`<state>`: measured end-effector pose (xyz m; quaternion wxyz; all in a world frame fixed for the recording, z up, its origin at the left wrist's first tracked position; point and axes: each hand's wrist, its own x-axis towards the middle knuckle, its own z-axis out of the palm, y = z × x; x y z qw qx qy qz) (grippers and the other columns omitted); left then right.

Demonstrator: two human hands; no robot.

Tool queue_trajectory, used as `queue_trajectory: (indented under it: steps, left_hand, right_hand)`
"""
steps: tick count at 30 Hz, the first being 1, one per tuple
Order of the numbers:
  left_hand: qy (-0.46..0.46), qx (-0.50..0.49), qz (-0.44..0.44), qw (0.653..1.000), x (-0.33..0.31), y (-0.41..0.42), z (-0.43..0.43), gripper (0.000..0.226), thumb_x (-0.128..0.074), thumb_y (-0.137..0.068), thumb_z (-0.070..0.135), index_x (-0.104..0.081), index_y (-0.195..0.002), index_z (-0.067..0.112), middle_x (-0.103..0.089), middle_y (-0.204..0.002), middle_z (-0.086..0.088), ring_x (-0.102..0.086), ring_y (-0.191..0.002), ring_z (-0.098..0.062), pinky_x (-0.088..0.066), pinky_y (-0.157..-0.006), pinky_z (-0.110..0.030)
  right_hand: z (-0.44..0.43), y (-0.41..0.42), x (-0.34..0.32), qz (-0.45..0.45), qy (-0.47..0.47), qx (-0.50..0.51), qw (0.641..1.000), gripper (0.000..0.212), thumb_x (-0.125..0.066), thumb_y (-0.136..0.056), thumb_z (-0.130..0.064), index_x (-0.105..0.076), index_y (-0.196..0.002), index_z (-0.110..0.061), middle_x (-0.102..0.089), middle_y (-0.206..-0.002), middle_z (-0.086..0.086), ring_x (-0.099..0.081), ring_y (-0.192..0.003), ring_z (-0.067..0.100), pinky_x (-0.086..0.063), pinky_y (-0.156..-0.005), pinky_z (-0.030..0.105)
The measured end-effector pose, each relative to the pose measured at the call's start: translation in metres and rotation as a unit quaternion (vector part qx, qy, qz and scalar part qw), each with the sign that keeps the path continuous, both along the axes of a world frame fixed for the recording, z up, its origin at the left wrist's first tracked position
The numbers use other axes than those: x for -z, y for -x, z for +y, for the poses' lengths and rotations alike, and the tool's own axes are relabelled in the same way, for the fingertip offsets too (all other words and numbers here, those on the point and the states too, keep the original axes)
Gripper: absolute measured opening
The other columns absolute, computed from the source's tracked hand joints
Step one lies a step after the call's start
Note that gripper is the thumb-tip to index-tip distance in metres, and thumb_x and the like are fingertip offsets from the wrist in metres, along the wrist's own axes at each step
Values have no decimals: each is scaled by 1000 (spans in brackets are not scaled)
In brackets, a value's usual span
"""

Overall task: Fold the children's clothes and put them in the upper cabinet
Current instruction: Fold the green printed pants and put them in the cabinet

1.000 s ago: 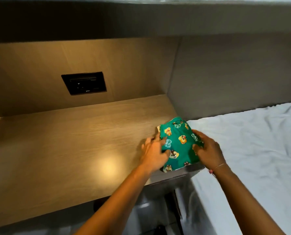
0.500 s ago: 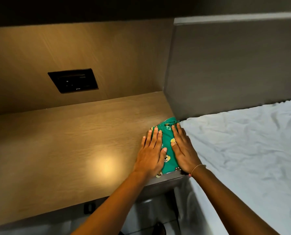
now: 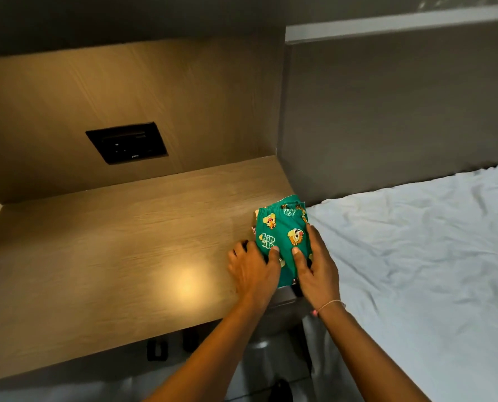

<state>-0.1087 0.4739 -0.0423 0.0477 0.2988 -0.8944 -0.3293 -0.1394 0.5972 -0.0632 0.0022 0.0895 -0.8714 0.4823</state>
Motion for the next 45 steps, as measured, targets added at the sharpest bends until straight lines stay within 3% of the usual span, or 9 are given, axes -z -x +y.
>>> queue_trajectory:
  steps: [3,9,15,21,26,29,34,39,45]
  left_hand:
    - [-184,-4,94,978,-11,4,5,35,-58,-92,33,-44,-122,21,-58,-119,2,-57,-104,-13,-45,-72,-15]
    - [-182,137,125,966,-2,-9,-11,64,-50,-98,19,-21,-147,48,-33,-142,8,-42,-125,-7,-45,-70,-1]
    - [-338,86,139,927,-14,-17,-37,54,-51,-98,14,-37,-144,40,-34,-149,-2,-47,-130,-24,-57,-86,-48]
    - [-479,67,163,860,-39,-26,-65,45,-50,-98,15,-48,-135,40,-46,-141,-1,-65,-110,-19,-61,-74,-42]
    - [-503,71,169,845,-45,-36,-99,45,-49,-98,14,-47,-136,38,-52,-137,0,-67,-107,-22,-61,-73,-41]
    - [-458,87,171,868,-39,-52,-127,48,-48,-99,16,-42,-139,41,-52,-134,7,-66,-109,-19,-60,-79,-41]
    - [-380,84,148,909,-18,-89,-173,55,-45,-100,16,-35,-133,59,-46,-134,18,-64,-111,-12,-59,-81,-34]
    - [-380,26,153,912,4,-129,-206,55,-39,-101,9,-31,-137,50,-44,-143,1,-60,-119,-18,-55,-92,-41]
    - [-369,-10,157,916,15,-156,-209,53,-38,-101,11,-29,-139,48,-40,-148,-4,-52,-127,-23,-49,-99,-50]
  right_hand:
    - [-1,1,1,-36,43,16,998,58,-48,-95,-47,-24,-146,-40,-45,-146,-12,-52,-124,11,-54,-94,39]
    - [-12,-2,-3,-57,137,-8,989,58,-55,-92,-45,-28,-143,-46,-46,-141,-19,-49,-127,2,-51,-98,33]
    - [-21,-6,-11,-118,171,-15,978,73,-62,-82,-56,-28,-145,-41,-41,-147,-5,-52,-126,17,-58,-87,42]
    - [-35,-5,-39,-300,248,-61,919,74,-55,-75,-70,-40,-139,-35,-73,-102,-9,-72,-89,11,-59,-68,26]
    - [-68,-8,-48,-414,373,-147,817,57,-66,-82,-54,-54,-131,-26,-70,-116,10,-69,-104,29,-59,-72,35]
    - [-93,-13,-40,-350,378,-111,850,83,-71,-84,-30,-17,-144,-51,-64,-128,1,-68,-105,21,-59,-73,33]
    - [-146,-39,-26,-272,282,-215,895,72,-52,-97,-17,-10,-137,-59,-46,-132,-26,-62,-113,6,-57,-85,32]
    - [-186,-61,-15,-225,129,-266,928,56,-45,-100,-25,-21,-132,-65,-41,-135,8,-49,-125,25,-46,-104,45]
    - [-200,-82,0,-144,13,-291,946,57,-39,-101,-34,-4,-138,-60,-38,-126,10,-46,-120,26,-42,-106,46]
